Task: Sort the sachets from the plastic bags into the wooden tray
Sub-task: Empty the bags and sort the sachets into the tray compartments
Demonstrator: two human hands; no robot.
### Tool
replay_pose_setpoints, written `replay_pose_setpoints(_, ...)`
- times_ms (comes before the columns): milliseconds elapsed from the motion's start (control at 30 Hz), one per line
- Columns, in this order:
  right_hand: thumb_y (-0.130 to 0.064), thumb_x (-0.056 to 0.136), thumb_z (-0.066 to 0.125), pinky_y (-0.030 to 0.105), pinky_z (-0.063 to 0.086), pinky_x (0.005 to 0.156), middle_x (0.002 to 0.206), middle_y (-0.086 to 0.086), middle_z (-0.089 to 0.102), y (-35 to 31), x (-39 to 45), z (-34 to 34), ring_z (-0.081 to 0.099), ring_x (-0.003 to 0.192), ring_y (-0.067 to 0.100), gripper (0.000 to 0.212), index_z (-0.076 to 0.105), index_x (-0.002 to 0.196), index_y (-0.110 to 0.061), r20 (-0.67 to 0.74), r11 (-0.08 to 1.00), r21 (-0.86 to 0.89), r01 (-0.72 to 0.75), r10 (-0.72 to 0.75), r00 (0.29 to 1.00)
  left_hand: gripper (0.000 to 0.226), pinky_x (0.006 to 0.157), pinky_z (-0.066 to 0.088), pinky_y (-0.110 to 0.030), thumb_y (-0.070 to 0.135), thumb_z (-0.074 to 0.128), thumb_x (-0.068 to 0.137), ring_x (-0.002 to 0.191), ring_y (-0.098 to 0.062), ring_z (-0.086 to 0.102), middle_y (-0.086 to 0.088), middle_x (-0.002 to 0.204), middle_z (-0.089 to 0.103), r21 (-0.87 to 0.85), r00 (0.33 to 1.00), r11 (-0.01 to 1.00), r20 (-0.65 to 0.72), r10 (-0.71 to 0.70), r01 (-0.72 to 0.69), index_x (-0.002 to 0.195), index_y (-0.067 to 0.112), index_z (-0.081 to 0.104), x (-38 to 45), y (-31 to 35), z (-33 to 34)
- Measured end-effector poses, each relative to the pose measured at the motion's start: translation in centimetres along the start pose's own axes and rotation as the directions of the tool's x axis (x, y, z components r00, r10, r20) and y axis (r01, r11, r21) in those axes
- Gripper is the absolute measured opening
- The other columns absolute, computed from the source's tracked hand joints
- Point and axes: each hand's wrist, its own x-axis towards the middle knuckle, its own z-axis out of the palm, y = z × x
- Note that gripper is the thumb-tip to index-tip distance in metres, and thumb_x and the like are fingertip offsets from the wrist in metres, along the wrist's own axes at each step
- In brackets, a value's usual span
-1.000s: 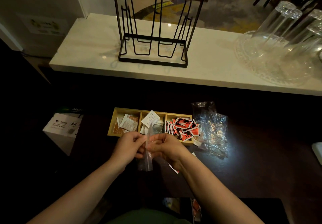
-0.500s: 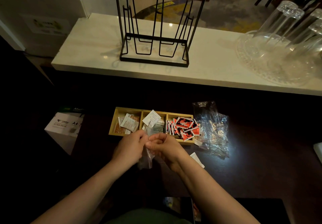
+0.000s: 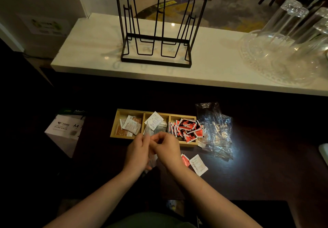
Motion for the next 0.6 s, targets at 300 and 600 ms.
replay_pose_setpoints(300,0.0,0.09,0.055,0.019,0.049,0.047,0.057,-0.001,0.065,-1.1,-0.1,-0.8,0.06,0.047,0.008,0.01,0.064,0.086,0.002,0.209,0.893,0.37,-0.258,0.191,0.959,0.034,0.05,0.038,-0.035,0.021,0.034,0.101,0.05,-0.018,0.045,-0.003,0.057,0.044,0.083,0.991,0.987,0.022,0.132,-0.134,0.068,0.019,0.043,0.9,-1.2,-0.5)
replay_pose_setpoints(600,-0.003,0.086,0.06,0.029,0.052,0.053,0.063,0.006,0.063,0.3,1.5,-5.1,0.06,0.052,0.013,0.009,0.063,0.078,-0.006,-0.079,0.98,0.147,-0.137,0.149,0.986,0.028,0.05,0.051,-0.033,0.024,0.037,0.099,0.048,-0.016,0.053,-0.003,0.061,0.051,0.154,0.981,0.983,0.184,0.067,-0.096,0.081,0.009,0.05,1.5,-0.4,-5.8)
